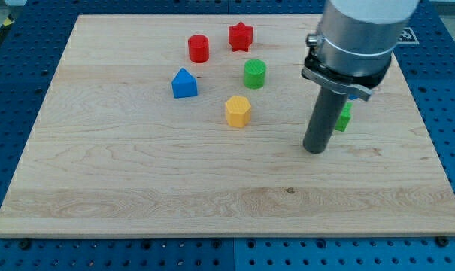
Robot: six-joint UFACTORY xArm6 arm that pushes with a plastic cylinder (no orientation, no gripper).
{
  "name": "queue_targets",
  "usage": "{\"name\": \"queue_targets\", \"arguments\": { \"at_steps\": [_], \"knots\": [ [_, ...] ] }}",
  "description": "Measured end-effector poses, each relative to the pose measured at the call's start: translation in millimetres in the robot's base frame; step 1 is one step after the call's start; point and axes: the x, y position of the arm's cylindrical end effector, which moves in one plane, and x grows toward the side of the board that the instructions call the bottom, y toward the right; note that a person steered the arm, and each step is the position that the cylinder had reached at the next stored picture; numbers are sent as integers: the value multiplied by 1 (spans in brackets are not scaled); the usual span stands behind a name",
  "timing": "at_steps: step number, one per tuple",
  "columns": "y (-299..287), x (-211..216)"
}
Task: Push the green star diagonal to the bottom right of the green circle
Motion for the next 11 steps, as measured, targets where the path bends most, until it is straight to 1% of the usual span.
{"name": "queue_targets", "arguments": {
  "at_steps": [1, 2, 3, 4, 6, 7, 9, 10, 11],
  "knots": [
    [2, 25],
    [31, 43],
    [68, 33],
    [77, 3],
    [77, -16],
    [77, -34],
    [57, -53],
    [43, -58],
    [56, -50]
  ]
}}
